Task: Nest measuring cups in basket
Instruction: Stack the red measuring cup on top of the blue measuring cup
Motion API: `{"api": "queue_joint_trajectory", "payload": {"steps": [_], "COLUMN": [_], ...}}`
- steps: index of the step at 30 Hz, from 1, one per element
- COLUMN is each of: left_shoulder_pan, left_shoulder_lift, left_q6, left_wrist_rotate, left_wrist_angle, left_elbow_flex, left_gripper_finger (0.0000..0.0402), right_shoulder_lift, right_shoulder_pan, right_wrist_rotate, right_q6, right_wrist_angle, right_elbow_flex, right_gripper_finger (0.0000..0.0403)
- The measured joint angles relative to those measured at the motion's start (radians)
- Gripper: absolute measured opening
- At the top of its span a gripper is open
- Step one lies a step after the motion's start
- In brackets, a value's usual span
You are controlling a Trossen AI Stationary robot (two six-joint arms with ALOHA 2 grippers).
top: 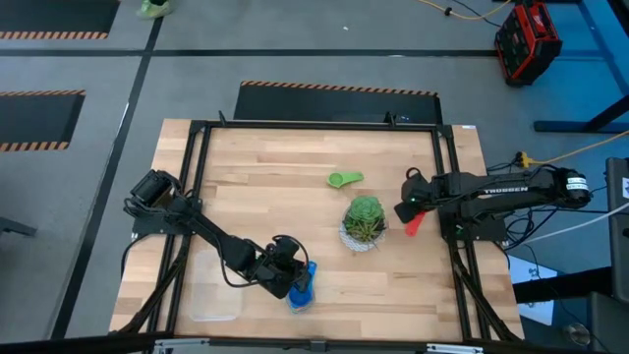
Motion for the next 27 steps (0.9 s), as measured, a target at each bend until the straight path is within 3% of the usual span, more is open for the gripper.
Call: {"api": "queue_joint_trajectory", "payload": {"steps": [18, 27], "left_shoulder_pan": [0.000, 0.000], "left_shoulder_lift": [0.000, 0.000], "left_q6": [0.000, 0.000], "left_wrist_rotate": [0.003, 0.003], "left_wrist_angle": [0.000, 0.000], "left_elbow_flex": [0.000, 0.000], "left_gripper_finger": [0.0092, 0.0092], "right_shoulder_lift": [0.106, 0.123], "right_shoulder_pan": [0.000, 0.000], "right_wrist_rotate": [0.003, 0.002], "right_q6": [-0.005, -0.007], "right_wrist_angle": [0.007, 0.006], "right_elbow_flex": [0.000, 0.000], "right_gripper_finger": [0.0125, 0.0059]}}
